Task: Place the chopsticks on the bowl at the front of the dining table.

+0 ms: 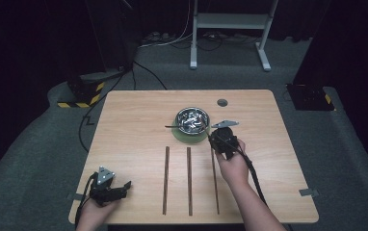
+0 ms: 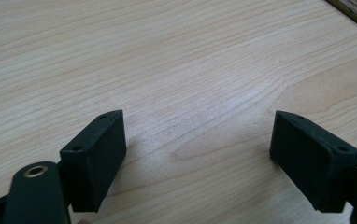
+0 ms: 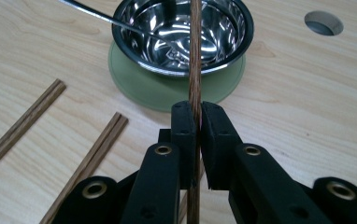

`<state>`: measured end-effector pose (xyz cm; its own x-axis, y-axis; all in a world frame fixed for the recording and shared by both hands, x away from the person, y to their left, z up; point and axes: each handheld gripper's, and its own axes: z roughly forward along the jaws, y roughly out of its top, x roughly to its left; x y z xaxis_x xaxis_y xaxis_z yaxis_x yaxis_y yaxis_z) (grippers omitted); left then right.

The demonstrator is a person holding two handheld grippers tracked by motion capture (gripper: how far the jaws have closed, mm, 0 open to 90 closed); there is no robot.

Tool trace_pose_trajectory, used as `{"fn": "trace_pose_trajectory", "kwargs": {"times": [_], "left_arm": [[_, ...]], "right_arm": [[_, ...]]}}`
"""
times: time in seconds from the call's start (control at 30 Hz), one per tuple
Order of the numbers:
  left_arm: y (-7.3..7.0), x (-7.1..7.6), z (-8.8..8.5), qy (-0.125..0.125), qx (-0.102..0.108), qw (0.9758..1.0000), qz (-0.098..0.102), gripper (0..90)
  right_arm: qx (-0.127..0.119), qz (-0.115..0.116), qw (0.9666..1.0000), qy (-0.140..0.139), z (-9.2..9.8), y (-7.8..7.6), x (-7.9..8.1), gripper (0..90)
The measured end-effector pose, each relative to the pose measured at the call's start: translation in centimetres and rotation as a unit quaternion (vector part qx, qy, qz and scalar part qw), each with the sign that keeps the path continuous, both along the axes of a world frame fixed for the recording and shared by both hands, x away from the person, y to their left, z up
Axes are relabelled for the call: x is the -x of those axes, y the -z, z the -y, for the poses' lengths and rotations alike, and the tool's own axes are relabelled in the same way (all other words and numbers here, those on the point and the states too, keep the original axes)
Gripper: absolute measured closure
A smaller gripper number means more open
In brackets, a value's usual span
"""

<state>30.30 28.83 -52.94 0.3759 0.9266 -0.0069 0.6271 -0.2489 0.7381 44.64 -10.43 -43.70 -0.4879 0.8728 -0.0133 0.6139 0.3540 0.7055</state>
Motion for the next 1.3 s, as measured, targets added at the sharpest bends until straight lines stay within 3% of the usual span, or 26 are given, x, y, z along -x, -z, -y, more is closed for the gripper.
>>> {"fn": "trace_pose_trajectory", "kwargs": {"times": [0.47, 0.9, 1.3], "left_arm": [[0.0, 0.0, 0.0, -0.001, 0.001, 1.0000, 0.001, 18.7], [0.0, 0.0, 0.0, -0.001, 0.000, 1.0000, 0.001, 18.7], [0.0, 0.0, 0.0, -0.001, 0.001, 1.0000, 0.001, 18.7]], "right_arm": [[-0.010, 0.005, 0.9999, -0.001, -1.9, -1.3, -2.7, 84.2], [-0.004, -0.003, 1.0000, 0.005, -4.2, -0.9, -5.2, 84.2], [0.000, -0.019, 0.9996, 0.019, -6.5, -0.3, -8.9, 84.2]]}}
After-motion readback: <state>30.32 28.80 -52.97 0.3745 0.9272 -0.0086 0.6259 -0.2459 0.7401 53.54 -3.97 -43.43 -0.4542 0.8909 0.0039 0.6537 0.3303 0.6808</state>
